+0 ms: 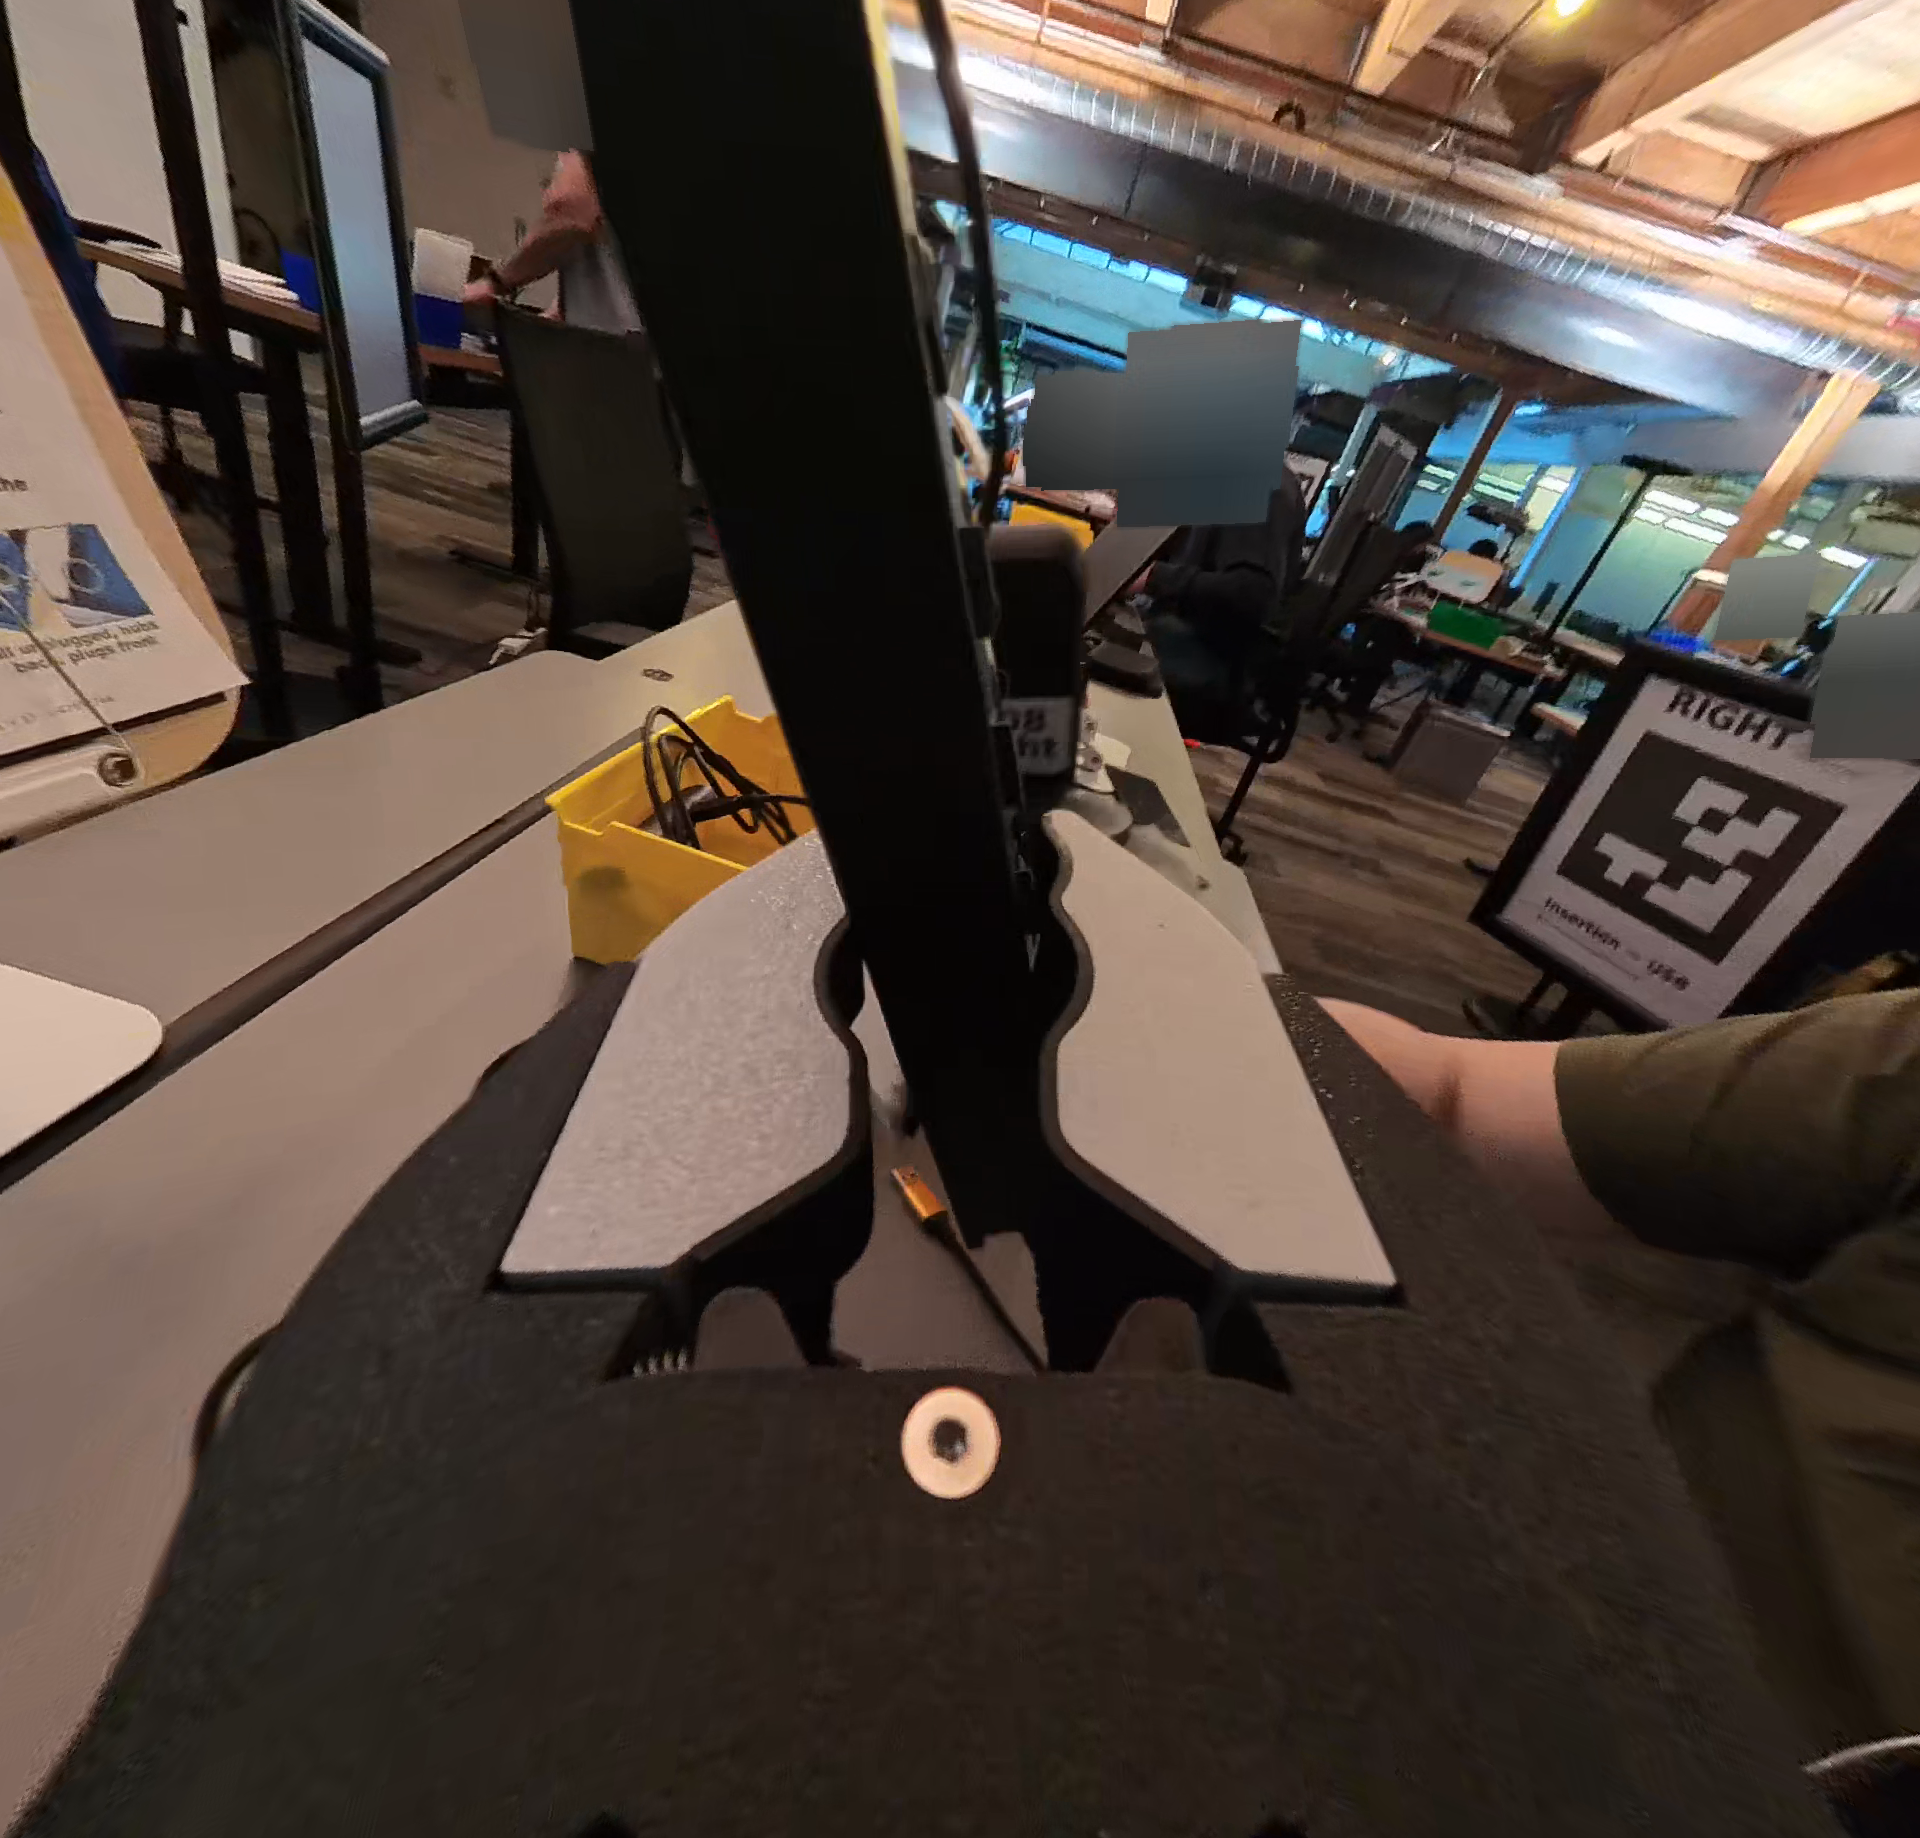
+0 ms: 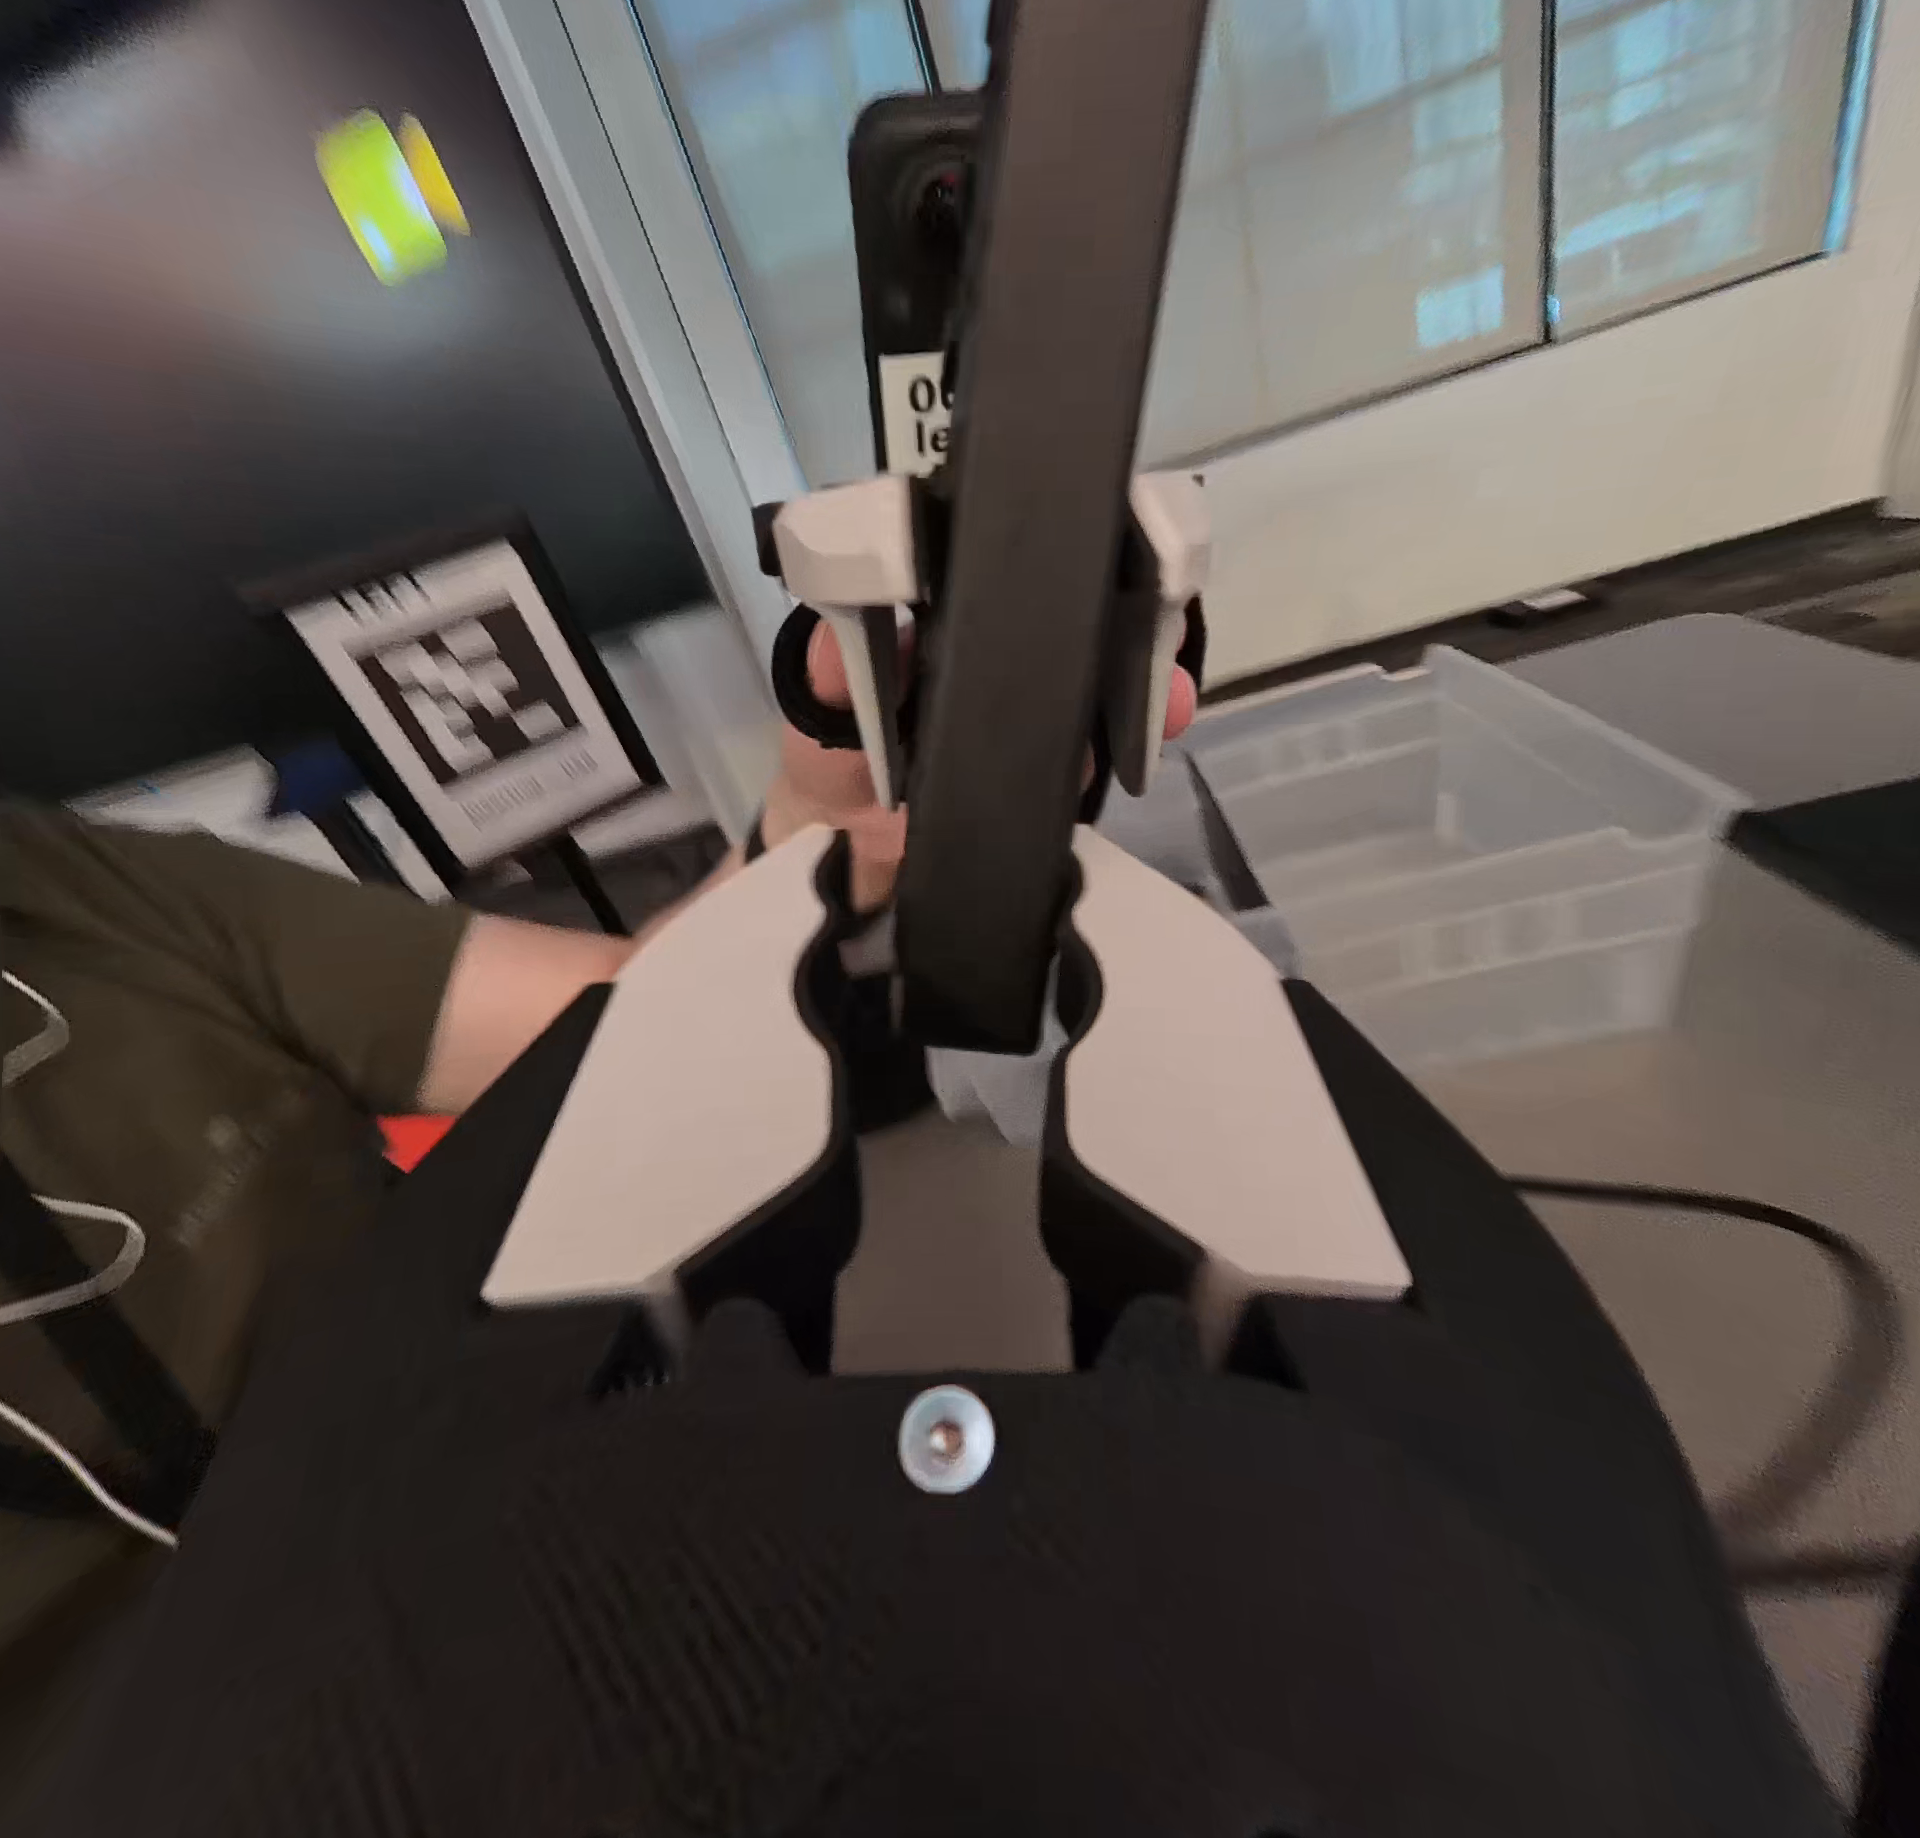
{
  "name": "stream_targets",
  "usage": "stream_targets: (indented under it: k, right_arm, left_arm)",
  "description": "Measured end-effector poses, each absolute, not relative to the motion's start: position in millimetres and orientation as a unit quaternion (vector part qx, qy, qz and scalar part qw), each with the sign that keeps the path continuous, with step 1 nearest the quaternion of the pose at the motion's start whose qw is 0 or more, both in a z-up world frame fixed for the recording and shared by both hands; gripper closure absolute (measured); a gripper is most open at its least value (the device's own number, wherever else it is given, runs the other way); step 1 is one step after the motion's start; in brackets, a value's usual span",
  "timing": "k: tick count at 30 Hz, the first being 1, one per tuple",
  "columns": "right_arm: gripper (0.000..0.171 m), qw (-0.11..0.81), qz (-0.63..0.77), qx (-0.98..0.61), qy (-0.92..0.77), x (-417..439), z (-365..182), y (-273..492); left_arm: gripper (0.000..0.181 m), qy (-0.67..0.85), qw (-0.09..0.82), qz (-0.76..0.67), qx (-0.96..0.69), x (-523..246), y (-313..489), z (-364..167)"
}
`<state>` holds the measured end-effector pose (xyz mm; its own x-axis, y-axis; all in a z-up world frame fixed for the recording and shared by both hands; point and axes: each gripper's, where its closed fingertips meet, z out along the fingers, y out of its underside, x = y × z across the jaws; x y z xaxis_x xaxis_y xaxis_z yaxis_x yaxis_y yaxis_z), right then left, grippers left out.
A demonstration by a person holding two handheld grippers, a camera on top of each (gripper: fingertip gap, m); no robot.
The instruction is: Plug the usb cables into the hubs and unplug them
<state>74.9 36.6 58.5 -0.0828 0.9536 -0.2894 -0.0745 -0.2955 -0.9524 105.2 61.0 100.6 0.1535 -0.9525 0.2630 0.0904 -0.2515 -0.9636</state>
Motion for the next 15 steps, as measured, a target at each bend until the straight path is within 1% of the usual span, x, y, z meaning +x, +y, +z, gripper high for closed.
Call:
stream_targets:
  k: [2, 4, 5, 8, 9, 11, 12, 15]
  right_arm:
    - [0.124, 0.441, 0.560, -0.549, -0.437, 85, 63, 43]
    - [0.126, 0.462, 0.520, -0.555, -0.456, 97, 72, 46]
    - [0.130, 0.456, 0.509, -0.563, -0.464, 102, 75, 45]
    - [0.132, 0.382, 0.483, -0.600, -0.510, 111, 67, 34]
    - [0.135, 0.383, 0.470, -0.601, -0.520, 113, 68, 33]
    - [0.135, 0.408, 0.447, -0.595, -0.528, 113, 79, 36]
    - [0.135, 0.400, 0.452, -0.594, -0.531, 113, 84, 31]
    - [0.139, 0.270, 0.499, -0.622, -0.539, 119, 80, 2]
  left_arm:
    - [0.154, 0.366, 0.501, -0.521, -0.586, 104, 65, 101]
    - [0.154, 0.365, 0.495, -0.516, -0.596, 101, 67, 99]
    - [0.154, 0.361, 0.494, -0.508, -0.606, 100, 71, 96]
    - [0.154, 0.335, 0.499, -0.513, -0.613, 95, 79, 95]
    - [0.154, 0.329, 0.487, -0.525, -0.616, 96, 79, 94]
    - [0.154, 0.316, 0.467, -0.542, -0.623, 99, 79, 90]
    - [0.154, 0.311, 0.460, -0.545, -0.629, 100, 80, 87]
    - [0.154, 0.285, 0.450, -0.544, -0.649, 102, 88, 78]
